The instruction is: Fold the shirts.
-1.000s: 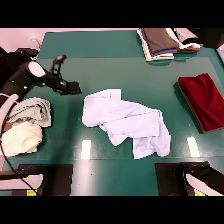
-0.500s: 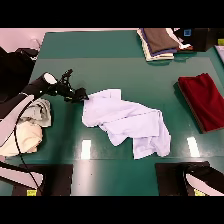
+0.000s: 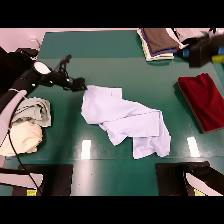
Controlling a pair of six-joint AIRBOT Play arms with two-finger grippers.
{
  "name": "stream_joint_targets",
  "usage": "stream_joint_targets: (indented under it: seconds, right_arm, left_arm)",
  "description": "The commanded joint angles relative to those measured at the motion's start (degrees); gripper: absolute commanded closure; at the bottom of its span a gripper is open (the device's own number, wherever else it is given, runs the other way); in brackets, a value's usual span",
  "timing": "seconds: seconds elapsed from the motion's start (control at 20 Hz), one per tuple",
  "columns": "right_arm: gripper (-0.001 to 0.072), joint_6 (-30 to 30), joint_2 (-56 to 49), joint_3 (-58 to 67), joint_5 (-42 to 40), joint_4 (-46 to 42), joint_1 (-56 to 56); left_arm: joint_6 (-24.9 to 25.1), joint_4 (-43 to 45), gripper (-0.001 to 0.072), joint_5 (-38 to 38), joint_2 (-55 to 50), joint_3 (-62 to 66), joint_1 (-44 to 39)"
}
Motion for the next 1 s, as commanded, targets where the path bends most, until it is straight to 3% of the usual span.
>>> stream_joint_targets:
  seconds: [0.0, 0.05, 0.1, 0.15, 0.2, 0.5, 0.8, 0.9, 0.95]
  right_arm:
    - [0.0693, 2.1, 4.2, -16.4, 3.3, -2.2, -9.4]
    - [0.0692, 2.1, 5.4, -22.8, 3.0, -2.1, -13.4]
    - [0.0635, 2.1, 6.2, -28.9, 2.8, -1.6, -17.3]
    - [0.0388, 1.9, 6.8, -34.3, 2.4, -0.6, -20.5]
    - [0.0217, 1.7, 6.7, -39.7, 1.4, 1.0, -23.6]
    - [0.0214, -8.2, -1.3, -56.8, -7.5, 20.4, -26.5]
    - [0.0229, -8.7, -12.6, -51.5, -13.0, 22.5, -13.6]
    - [0.0400, -8.7, -14.7, -48.6, -14.7, 21.1, -9.9]
    - [0.0558, -8.7, -15.3, -47.3, -15.5, 19.9, -8.5]
  left_arm:
    - [0.8, 6.7, 0.0683, -0.5, 5.8, 4.7, 0.1]
    - [0.8, 8.0, 0.0683, -0.5, 7.0, 5.2, 0.0]
    - [0.8, 9.0, 0.0683, -0.5, 7.7, 5.4, 0.0]
    - [0.8, 9.4, 0.0683, -0.7, 8.0, 5.4, 0.0]
    - [0.8, 9.4, 0.0683, -1.2, 8.0, 5.4, 0.0]
    - [0.7, 9.6, 0.0683, -1.4, 8.0, 5.3, 0.0]
    - [0.7, 9.6, 0.0683, -3.3, 8.0, 5.3, 0.0]
    - [0.7, 9.6, 0.0683, -3.7, 8.0, 5.3, 0.0]
    - [0.7, 9.6, 0.0683, -3.9, 8.0, 5.3, 0.0]
